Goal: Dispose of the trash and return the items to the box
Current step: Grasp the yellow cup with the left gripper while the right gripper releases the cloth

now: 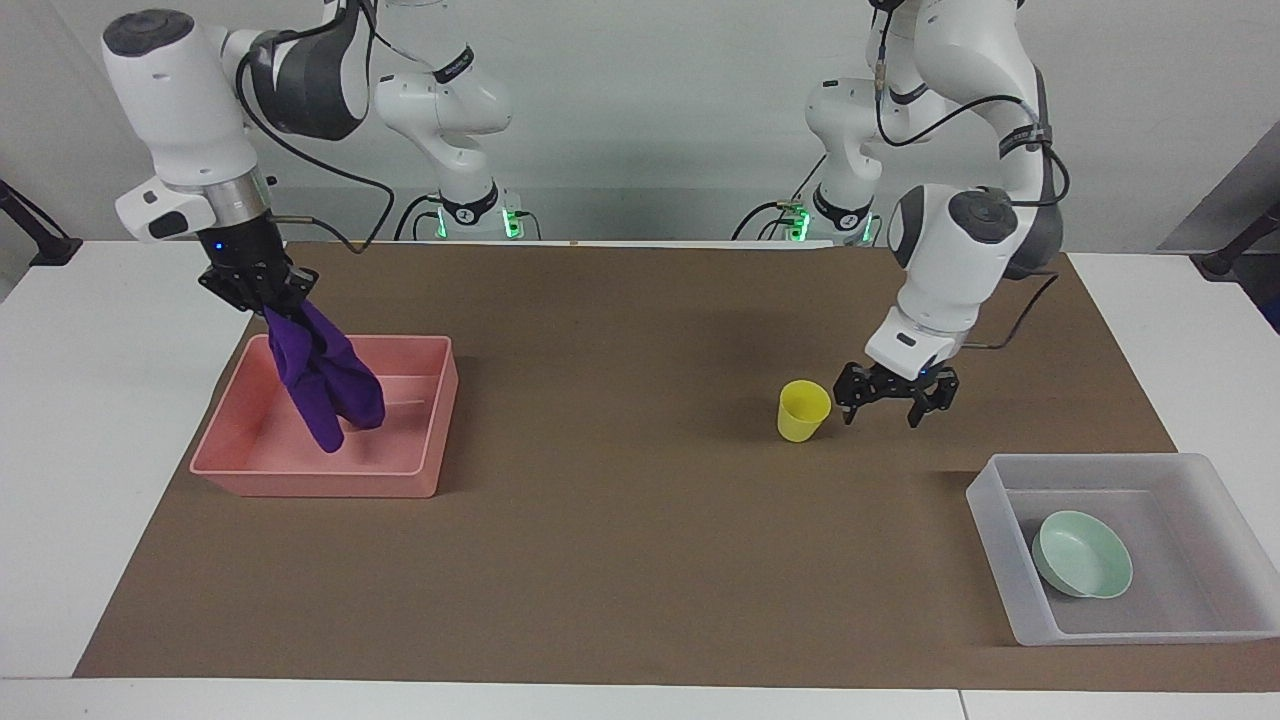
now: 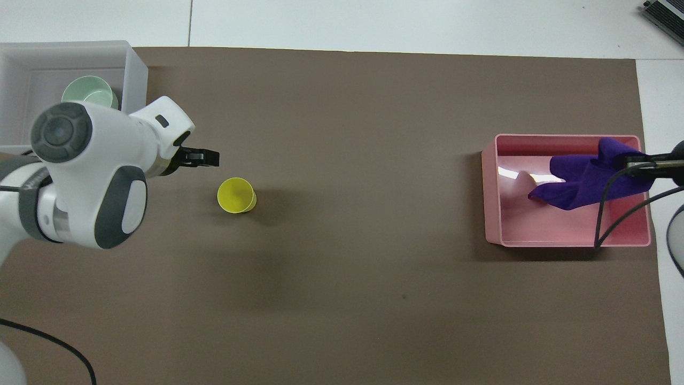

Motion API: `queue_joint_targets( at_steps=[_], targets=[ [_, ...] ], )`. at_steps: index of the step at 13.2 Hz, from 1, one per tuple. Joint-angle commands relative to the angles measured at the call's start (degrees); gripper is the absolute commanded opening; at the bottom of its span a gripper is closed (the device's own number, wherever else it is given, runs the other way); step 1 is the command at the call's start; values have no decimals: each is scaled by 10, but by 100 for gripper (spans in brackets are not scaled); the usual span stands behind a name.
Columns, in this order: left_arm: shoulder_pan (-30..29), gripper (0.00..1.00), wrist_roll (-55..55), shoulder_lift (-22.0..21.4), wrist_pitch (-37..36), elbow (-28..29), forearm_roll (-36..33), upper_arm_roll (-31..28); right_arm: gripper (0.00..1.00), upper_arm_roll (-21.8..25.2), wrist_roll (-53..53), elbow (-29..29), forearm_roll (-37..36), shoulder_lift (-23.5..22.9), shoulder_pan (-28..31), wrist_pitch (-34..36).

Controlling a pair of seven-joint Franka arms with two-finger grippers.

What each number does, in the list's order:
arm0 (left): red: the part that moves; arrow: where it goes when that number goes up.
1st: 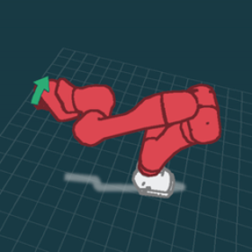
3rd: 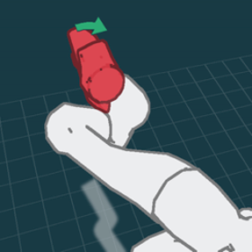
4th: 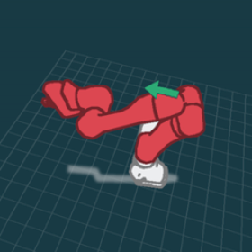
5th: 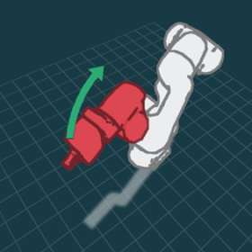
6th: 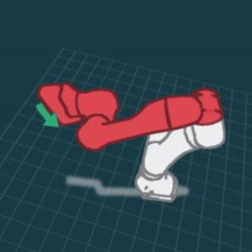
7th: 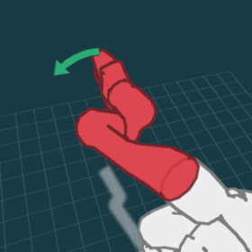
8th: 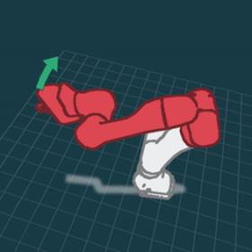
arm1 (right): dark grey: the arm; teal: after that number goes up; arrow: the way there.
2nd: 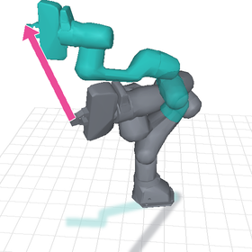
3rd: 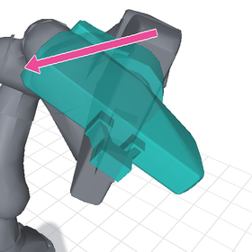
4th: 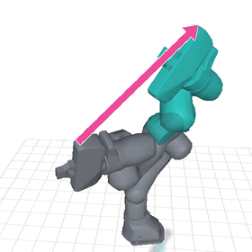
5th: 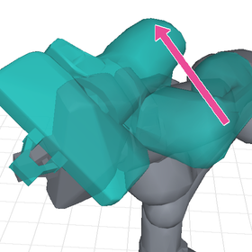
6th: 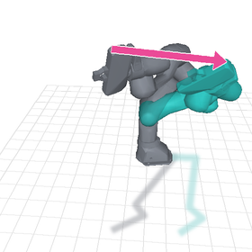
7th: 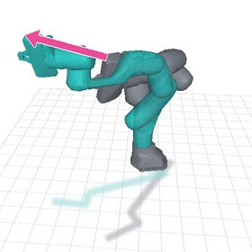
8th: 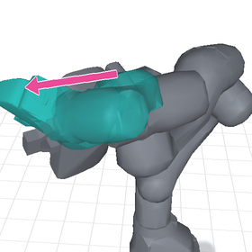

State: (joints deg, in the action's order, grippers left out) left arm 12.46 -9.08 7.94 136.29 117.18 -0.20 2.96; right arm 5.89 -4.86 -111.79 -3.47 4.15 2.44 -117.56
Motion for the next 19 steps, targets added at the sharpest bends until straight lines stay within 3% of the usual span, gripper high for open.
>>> queue_joint_targets(
  at_steps=[1,2,4,5,6,7,8,9,13,17,19],
  targets=[
    [20,100,-9,-41,59,83,0,-9,0,-5,-11,-74,0,-21,19,-88],
    [22,100,-9,-40,62,93,0,-9,0,-5,-9,-84,5,-47,19,-122],
    [40,87,-16,-30,78,105,0,-9,0,-5,-10,-102,7,-77,21,-163],
    [43,75,-23,-17,93,108,0,-9,0,-5,-10,-102,7,-100,24,-173],
    [49,46,-23,-10,100,110,0,-9,0,-5,-9,-103,7,-120,25,-188],
    [50,8,-23,-10,102,108,0,-9,13,-5,-8,-104,9,-126,26,-195],
    [50,0,-23,-9,101,104,1,-9,54,-5,-2,-104,9,-127,25,-196],
    [49,0,-23,-10,98,104,0,-9,100,-5,-1,-104,9,-127,25,-197],
    [40,0,-19,-39,58,94,0,-12,100,-10,14,-90,9,-118,17,-186],
    [-17,0,13,-33,-9,6,-1,-16,100,-16,50,-70,10,-81,6,-146],
    [-52,0,43,-8,-24,-48,-1,-16,100,-20,90,-35,9,-60,-5,-84]
  ],
)
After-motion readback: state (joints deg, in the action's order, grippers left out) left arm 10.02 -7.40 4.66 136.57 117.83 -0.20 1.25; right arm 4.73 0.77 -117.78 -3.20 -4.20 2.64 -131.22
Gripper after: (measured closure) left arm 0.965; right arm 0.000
